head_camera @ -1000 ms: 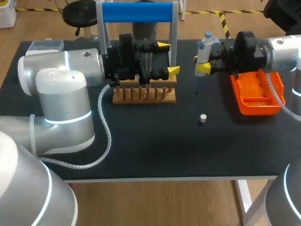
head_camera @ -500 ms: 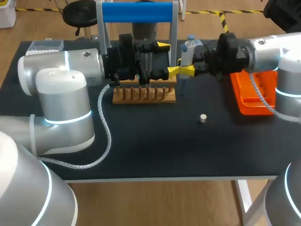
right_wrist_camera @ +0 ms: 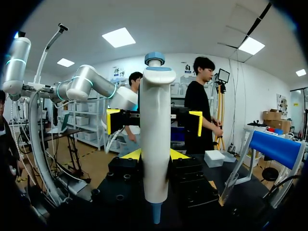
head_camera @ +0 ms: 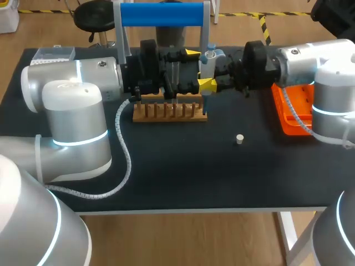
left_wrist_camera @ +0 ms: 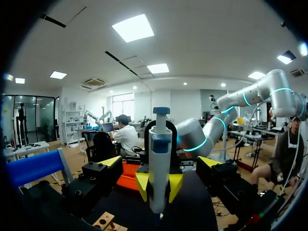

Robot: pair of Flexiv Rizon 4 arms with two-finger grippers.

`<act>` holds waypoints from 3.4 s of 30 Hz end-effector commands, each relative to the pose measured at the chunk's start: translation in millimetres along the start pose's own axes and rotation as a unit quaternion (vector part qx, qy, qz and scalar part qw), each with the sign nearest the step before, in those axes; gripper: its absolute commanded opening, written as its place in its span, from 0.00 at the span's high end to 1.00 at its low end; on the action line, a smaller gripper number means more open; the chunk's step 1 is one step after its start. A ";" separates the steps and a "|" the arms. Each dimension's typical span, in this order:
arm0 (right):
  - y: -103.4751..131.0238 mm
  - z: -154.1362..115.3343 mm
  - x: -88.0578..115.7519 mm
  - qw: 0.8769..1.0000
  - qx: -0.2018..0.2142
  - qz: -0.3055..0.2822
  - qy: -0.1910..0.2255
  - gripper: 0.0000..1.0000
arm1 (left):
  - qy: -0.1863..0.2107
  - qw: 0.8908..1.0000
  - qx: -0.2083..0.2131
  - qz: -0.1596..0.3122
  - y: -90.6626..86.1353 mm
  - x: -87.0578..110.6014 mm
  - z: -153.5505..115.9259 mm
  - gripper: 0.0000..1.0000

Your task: Invert the test tube, pick up the pipette, mount the tip to pipette, aspirate from beaker and dispense into the tube, eject the tip, return the pipette, and cap with the stopper.

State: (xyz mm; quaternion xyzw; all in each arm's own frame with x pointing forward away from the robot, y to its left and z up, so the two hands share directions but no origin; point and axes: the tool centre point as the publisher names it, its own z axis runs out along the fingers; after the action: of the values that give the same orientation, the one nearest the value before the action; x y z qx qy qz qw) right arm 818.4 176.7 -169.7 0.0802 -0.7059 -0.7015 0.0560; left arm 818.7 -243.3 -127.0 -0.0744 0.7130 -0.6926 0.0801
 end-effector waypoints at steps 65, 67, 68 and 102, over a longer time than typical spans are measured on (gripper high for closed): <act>5.4 -51.4 5.1 0.999 -0.012 0.002 -0.051 0.00 | -0.002 1.000 0.002 0.000 0.9 1.1 -0.4 1.00; 5.0 -62.6 1.4 0.998 -0.008 0.000 -0.061 0.00 | -0.002 1.000 0.002 0.000 0.9 1.1 -0.4 1.00; 4.6 -67.8 -1.4 0.998 -0.006 0.001 -0.067 0.00 | -0.002 1.000 0.002 0.000 0.9 1.1 -0.4 1.00; -34.2 -72.1 -169.5 0.974 0.094 0.031 -0.206 0.00 | -0.002 1.000 0.002 0.000 0.9 1.1 -0.4 1.00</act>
State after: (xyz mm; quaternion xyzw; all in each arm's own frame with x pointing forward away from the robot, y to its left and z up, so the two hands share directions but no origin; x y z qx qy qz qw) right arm 988.4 129.7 -195.8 -0.0844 -0.7634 -0.6355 -0.0790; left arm 818.7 -243.3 -127.1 -0.0746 0.7130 -0.6925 0.0802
